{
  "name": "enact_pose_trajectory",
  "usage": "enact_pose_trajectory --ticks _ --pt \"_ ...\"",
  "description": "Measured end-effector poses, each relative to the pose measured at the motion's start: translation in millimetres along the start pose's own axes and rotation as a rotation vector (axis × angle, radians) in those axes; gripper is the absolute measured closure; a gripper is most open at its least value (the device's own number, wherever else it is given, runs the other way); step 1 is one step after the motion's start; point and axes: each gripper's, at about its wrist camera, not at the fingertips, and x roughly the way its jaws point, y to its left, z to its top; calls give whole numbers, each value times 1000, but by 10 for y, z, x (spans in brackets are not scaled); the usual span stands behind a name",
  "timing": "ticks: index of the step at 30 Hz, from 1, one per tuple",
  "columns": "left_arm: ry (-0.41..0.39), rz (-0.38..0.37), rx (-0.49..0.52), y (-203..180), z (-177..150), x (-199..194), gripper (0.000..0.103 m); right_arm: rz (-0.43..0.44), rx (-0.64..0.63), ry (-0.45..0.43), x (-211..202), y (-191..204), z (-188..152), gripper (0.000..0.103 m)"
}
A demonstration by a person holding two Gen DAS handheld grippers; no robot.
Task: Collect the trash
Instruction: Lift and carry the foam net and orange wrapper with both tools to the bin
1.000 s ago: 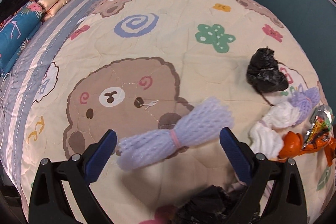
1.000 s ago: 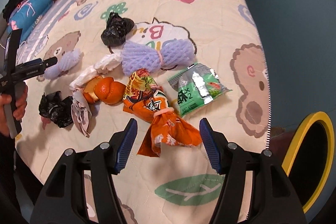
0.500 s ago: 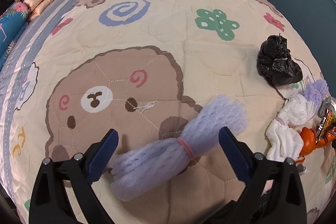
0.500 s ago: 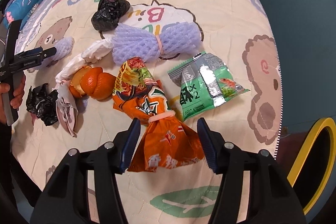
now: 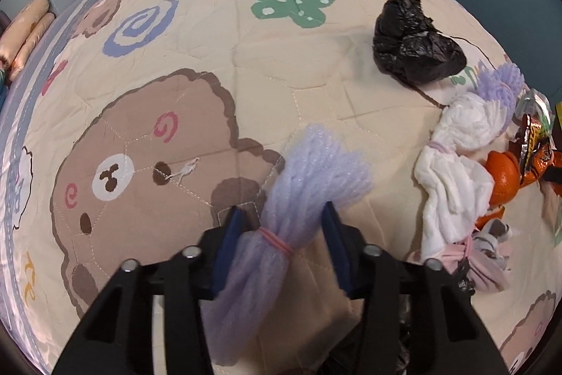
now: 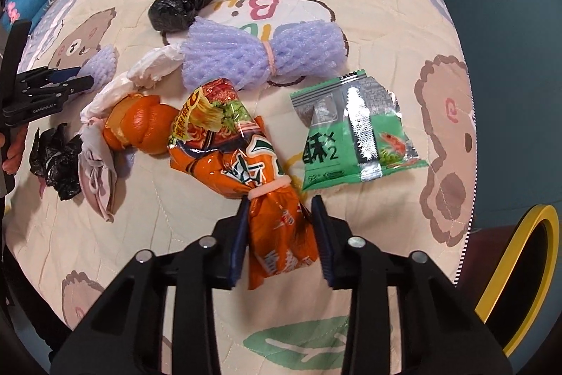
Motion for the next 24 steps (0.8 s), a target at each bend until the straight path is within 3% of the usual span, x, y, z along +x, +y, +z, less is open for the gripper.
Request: enact_pose_trajectory --ticks 2,5,24 --pt "-10 9 7 -23 -12 -58 77 -20 -15 -14 -37 35 -22 77" --pt "-20 19 -6 -25 -19 -133 81 -12 -5 -33 -94 43 -47 80" --pt "-110 61 -98 113 -118 -902 84 67 42 -157 -764 -34 -388 82"
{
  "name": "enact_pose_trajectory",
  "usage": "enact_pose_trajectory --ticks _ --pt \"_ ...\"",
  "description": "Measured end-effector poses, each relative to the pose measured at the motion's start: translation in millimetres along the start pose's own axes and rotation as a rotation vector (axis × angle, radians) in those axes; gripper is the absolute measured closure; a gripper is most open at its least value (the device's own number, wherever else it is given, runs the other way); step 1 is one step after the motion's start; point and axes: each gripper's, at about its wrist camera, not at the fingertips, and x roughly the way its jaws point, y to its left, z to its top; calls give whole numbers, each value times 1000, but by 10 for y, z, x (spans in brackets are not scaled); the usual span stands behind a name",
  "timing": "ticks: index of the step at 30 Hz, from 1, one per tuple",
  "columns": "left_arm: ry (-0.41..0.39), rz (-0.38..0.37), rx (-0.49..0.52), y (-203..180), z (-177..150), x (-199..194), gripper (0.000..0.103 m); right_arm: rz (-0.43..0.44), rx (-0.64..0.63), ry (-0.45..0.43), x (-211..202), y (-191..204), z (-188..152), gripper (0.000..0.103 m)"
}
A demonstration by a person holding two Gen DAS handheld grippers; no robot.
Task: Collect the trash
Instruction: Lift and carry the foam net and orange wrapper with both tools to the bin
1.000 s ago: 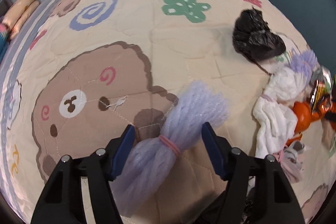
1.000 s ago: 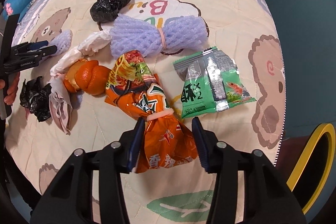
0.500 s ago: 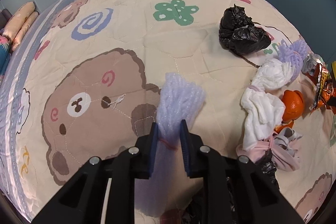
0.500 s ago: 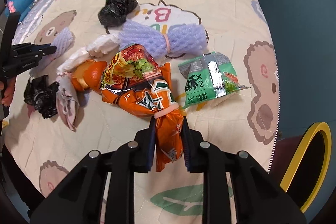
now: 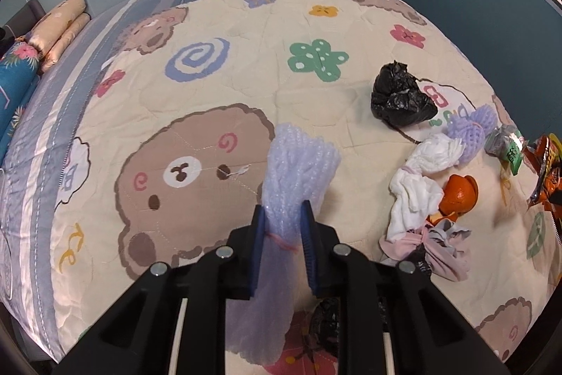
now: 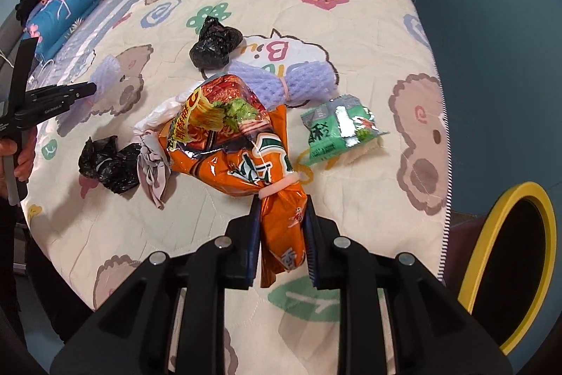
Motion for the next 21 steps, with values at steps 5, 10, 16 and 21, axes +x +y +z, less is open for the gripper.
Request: enact_pose_trajectory --ticks 5,10,16,21 --pt "-18 1 -14 -40 -3 -174 84 21 23 -30 -192 -94 -85 82" --pt "-43 -4 -25 -184 10 -333 84 37 48 -66 -426 -215 -162 82" --pt "-56 -28 -20 -475 63 -451 84 25 74 -108 -696 -375 -294 82" --pt "-63 -71 -11 -805 113 -549 84 1 109 -142 -901 -566 -424 82"
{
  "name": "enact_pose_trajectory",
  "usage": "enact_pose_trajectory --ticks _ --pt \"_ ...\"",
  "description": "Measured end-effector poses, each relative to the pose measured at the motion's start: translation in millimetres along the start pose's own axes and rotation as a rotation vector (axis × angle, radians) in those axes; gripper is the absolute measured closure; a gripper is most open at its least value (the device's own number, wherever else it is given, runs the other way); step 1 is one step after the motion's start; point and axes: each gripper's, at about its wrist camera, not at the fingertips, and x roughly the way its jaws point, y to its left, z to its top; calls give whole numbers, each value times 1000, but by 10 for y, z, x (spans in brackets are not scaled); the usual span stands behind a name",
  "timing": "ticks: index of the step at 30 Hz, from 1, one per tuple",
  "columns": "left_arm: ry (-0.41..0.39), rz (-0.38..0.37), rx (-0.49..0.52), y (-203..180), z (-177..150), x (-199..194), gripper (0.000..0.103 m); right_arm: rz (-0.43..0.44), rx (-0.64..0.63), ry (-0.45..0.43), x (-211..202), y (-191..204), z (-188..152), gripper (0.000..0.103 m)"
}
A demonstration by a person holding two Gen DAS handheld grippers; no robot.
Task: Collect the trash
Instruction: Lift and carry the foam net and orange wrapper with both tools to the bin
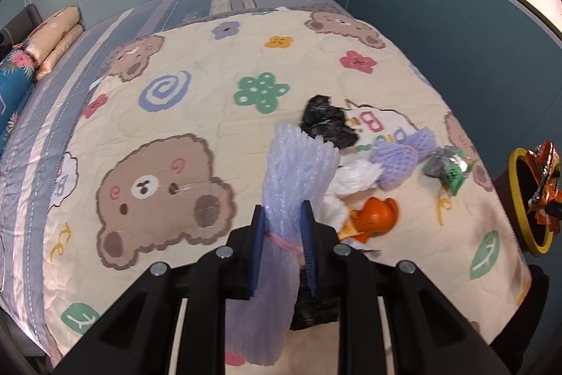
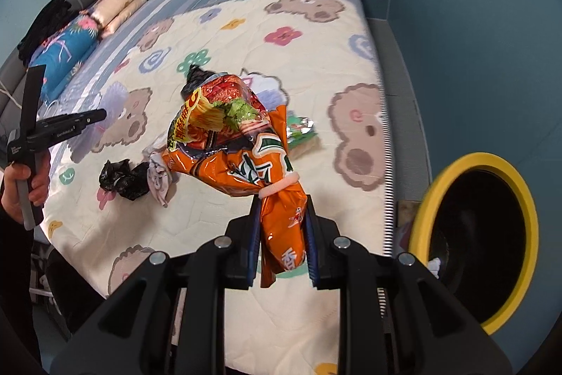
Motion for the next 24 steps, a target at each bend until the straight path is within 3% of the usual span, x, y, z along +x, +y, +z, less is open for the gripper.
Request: enact_pose_trajectory --ticks 5,24 --pt "6 -35 57 -428 35 -47 83 -20 51 -26 -166 -286 -62 82" --pt "12 -284 213 -2082 234 -202 84 -125 258 -101 -704 -1447 -376 82"
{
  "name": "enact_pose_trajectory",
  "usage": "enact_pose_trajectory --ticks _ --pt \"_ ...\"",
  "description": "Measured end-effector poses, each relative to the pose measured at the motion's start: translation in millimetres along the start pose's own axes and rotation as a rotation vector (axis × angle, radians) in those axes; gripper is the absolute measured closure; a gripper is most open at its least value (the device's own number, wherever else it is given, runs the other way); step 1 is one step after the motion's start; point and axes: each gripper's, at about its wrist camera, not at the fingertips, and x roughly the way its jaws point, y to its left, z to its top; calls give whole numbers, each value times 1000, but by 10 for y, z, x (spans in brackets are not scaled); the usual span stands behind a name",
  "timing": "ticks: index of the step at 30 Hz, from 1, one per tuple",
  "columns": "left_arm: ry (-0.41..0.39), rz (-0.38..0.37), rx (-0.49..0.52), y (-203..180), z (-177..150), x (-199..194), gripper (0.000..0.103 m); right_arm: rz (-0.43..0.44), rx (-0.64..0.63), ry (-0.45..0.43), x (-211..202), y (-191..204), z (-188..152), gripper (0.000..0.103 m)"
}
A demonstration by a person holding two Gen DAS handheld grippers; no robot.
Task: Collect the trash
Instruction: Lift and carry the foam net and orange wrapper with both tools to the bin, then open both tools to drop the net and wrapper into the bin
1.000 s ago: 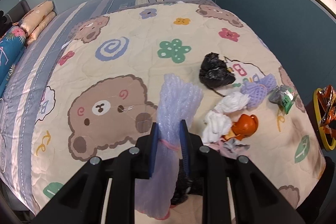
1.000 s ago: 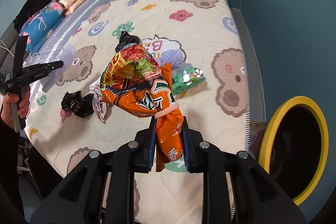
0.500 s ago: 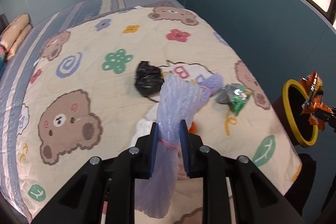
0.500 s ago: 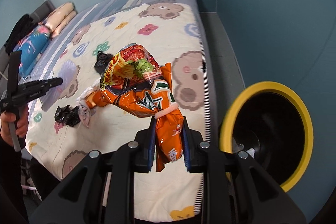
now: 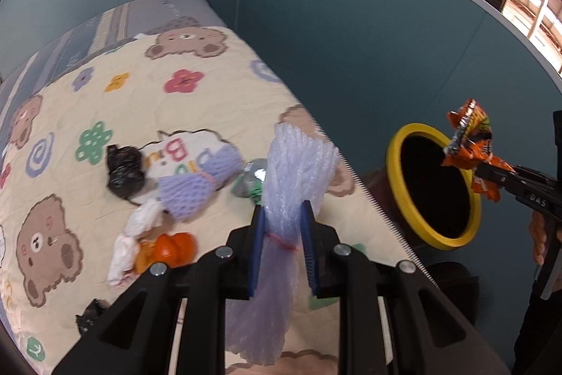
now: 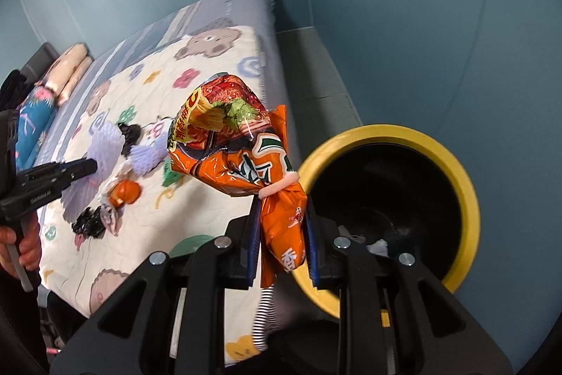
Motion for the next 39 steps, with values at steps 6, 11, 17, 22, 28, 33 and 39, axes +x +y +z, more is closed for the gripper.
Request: enact_pose_trajectory --ticks 6,11,17,22,28,33,39 --pt "2 -64 46 -425 91 109 83 -33 55 -14 -57 -337 2 82" --pt "7 -102 75 -739 154 215 83 -55 103 -20 -63 -612 -11 82" --pt "13 -134 93 -1078 216 389 83 -71 164 -21 -32 -906 -41 82" --pt "21 -146 95 -1369 261 586 83 -81 211 -22 30 -1111 -41 82" --pt "37 -173 111 -1696 281 818 83 -83 259 -3 184 -1333 -41 82" --pt "61 -170 108 -1888 293 1055 83 -75 295 18 350 -1508 -38 81" --pt "51 -193 95 -2051 350 1217 82 -67 354 14 479 -1727 -39 81"
